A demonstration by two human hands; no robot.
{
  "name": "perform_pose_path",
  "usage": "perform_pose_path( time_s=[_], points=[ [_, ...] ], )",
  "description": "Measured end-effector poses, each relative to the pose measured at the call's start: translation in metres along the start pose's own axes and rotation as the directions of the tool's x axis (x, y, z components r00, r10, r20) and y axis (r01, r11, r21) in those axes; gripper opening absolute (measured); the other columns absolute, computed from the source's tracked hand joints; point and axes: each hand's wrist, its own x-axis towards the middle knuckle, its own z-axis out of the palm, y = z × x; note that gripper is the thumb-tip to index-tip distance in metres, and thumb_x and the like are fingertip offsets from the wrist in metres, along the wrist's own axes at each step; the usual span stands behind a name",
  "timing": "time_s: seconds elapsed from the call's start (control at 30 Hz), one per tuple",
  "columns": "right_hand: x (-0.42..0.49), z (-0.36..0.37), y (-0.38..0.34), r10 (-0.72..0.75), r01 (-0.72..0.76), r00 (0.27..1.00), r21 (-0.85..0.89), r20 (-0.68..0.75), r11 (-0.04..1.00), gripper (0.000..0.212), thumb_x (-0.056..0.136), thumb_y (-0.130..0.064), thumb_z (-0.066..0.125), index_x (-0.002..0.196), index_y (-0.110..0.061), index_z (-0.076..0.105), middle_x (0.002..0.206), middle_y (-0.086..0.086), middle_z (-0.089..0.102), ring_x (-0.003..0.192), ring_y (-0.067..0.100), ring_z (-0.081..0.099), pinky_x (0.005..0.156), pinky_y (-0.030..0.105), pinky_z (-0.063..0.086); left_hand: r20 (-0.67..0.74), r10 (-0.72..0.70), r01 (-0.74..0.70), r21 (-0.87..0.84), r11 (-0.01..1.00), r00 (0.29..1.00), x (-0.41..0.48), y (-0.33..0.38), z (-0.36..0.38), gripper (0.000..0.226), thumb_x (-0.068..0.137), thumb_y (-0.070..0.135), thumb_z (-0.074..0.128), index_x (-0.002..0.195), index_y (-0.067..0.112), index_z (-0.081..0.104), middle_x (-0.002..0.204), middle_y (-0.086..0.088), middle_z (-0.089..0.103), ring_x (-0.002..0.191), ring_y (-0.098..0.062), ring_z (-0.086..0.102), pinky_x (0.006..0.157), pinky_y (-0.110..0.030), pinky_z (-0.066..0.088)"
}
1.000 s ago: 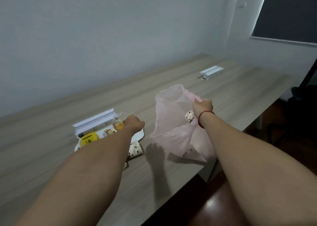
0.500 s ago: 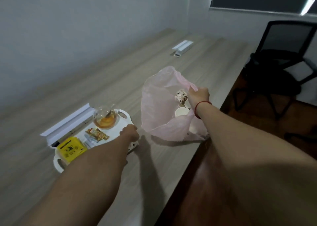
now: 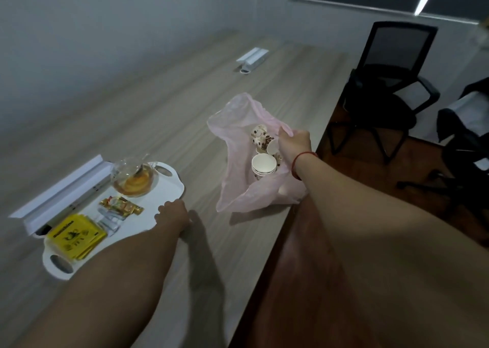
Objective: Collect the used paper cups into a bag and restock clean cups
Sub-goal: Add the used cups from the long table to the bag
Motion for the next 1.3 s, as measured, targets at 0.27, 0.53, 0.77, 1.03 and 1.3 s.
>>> perform_pose_path(
  time_s=[0.27, 0.53, 0.77, 1.03, 1.3],
  points=[
    [-0.015, -0.003, -0.011, -0.013, 0.012, 0.999, 0.041, 0.035, 0.999, 0.013, 0.092, -0.017, 0.049, 0.087, -0.007, 0.055, 0.071, 0.002, 0.05, 0.053, 0.013, 0.043, 0.044, 0.021, 0.033, -0.283, -0.028, -0.051, -0.267, 0.962, 0.959, -0.018, 0.008, -0.085, 0.062, 0.09, 0.056, 0.044, 0.123, 0.005, 0.057, 0.129, -0.022, 0.056, 0.116, -0.038, 0.055, 0.097, -0.042, 0.046],
    [-0.022, 0.001, -0.025, 0.02, -0.023, 0.998, 0.048, 0.062, 0.999, 0.037, 0.09, -0.021, 0.055, 0.115, 0.005, 0.062, 0.108, 0.016, 0.066, 0.091, 0.024, 0.06, 0.072, 0.025, 0.037, -0.523, -0.126, -0.291, -0.64, 0.711, 0.843, -0.072, 0.07, -0.174, 0.054, 0.09, 0.05, 0.047, 0.118, 0.004, 0.057, 0.121, -0.021, 0.054, 0.116, -0.036, 0.05, 0.096, -0.038, 0.042],
    [-0.019, -0.01, -0.029, 0.013, -0.016, 0.997, 0.034, 0.082, 0.999, 0.035, 0.09, -0.017, 0.054, 0.116, 0.005, 0.062, 0.096, 0.013, 0.061, 0.088, 0.024, 0.06, 0.071, 0.024, 0.038, -0.567, 0.013, -0.484, -0.691, 0.537, 0.824, -0.091, 0.108, -0.166, 0.04, 0.082, 0.047, 0.065, 0.065, 0.02, 0.041, 0.079, -0.004, 0.055, 0.078, -0.024, 0.05, 0.07, -0.029, 0.037],
    [-0.009, -0.021, -0.03, 0.016, -0.019, 0.993, 0.028, 0.118, 0.999, 0.024, 0.09, -0.016, 0.051, 0.107, -0.004, 0.062, 0.093, 0.007, 0.053, 0.082, 0.02, 0.05, 0.071, 0.024, 0.038, -0.3, 0.172, -0.346, -0.796, 0.497, 0.938, -0.084, 0.138, -0.151, 0.041, 0.082, 0.039, 0.067, 0.112, 0.012, 0.057, 0.105, -0.007, 0.06, 0.096, -0.03, 0.063, 0.088, -0.047, 0.056],
    [-0.01, -0.014, -0.03, -0.001, -0.003, 0.991, 0.028, 0.137, 1.0, 0.035, 0.092, -0.017, 0.052, 0.121, 0.002, 0.06, 0.113, 0.015, 0.065, 0.099, 0.027, 0.063, 0.073, 0.022, 0.038, -0.356, 0.018, -0.295, -0.743, 0.601, 0.934, -0.086, 0.1, -0.139, 0.028, 0.087, 0.012, 0.058, 0.111, 0.002, 0.069, 0.108, -0.017, 0.07, 0.106, -0.031, 0.064, 0.092, -0.033, 0.051]
  ],
)
